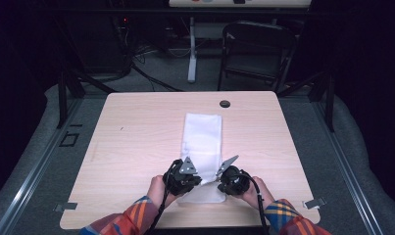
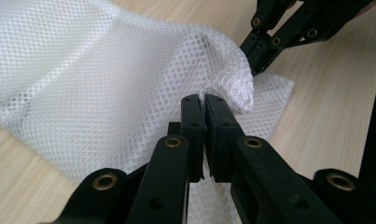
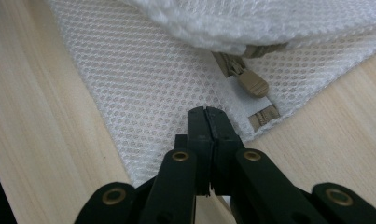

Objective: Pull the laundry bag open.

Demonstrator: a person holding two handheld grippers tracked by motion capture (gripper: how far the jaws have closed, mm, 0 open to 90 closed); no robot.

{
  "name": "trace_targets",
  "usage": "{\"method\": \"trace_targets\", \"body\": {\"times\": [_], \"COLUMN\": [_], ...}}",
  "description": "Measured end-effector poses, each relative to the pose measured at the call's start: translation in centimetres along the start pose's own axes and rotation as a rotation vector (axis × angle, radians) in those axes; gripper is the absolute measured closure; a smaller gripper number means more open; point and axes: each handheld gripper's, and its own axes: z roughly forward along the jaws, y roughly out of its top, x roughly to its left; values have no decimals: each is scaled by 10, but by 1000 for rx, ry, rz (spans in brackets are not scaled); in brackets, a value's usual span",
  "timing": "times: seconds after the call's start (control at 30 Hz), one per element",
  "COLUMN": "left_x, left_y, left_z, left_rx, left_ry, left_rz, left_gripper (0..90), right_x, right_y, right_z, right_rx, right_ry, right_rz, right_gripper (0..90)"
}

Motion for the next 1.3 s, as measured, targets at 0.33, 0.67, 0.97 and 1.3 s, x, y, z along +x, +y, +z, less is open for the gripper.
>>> {"method": "trace_targets", "body": {"times": [0.33,0.67,0.97,1.3], "left_x": [4,9,13,18], "left_y": [-3,-7,-10,-18], "left_z": [-9,-18,-27,-40], "left_rx": [-16,-30,-47,-58], "left_ry": [27,50,77,97], "left_rz": [-15,-27,-42,-66], "left_gripper": [866,865,865,865], "right_x": [0,-1,0,-1], "right_y": [1,1,1,2], "right_z": [0,-1,0,0], "right_rx": [8,22,14,19], "right_ry": [-2,-1,0,0], "right_rz": [-9,-12,7,9], "right_gripper": [895,896,895,895]}}
